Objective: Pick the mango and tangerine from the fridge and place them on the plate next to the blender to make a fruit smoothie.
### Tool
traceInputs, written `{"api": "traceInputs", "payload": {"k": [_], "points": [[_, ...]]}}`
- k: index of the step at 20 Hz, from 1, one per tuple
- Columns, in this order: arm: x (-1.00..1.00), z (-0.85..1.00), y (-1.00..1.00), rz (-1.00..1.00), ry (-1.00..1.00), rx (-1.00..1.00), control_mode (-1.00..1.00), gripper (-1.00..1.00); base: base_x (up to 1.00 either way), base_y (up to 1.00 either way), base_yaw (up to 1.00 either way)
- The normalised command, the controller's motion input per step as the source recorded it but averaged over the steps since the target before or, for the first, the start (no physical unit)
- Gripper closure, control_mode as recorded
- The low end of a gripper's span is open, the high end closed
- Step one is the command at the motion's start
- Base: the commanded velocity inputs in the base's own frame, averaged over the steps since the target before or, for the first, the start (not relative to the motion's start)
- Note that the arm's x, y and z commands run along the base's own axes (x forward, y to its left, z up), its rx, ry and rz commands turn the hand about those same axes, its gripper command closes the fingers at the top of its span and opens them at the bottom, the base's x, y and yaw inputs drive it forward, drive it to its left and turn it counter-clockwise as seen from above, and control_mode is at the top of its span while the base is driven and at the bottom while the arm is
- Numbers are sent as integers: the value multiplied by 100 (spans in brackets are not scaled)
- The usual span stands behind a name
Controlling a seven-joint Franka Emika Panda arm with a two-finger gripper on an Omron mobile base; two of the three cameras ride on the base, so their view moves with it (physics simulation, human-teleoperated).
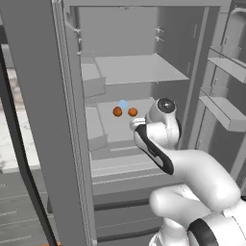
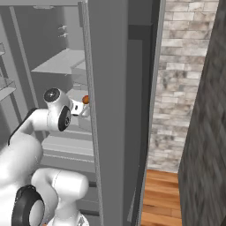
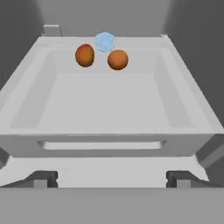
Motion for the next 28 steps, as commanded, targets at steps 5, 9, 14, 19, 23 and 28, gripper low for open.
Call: {"api": "traceInputs", "payload": {"k": [5,9,14,19,23,28], "points": [[54,0,0,-4,0,7,-100,-100,0,0,0],[56,0,0,0,1,1,-100,-100,0,0,0],[42,-16,0,0,0,0,-100,-100,0,0,0],[9,-4,0,0,3,0,-100,-100,0,0,0],[48,-1,0,0,1,0,-100,-100,0,0,0],[42,0,0,0,5,0,-100,-100,0,0,0]]}}
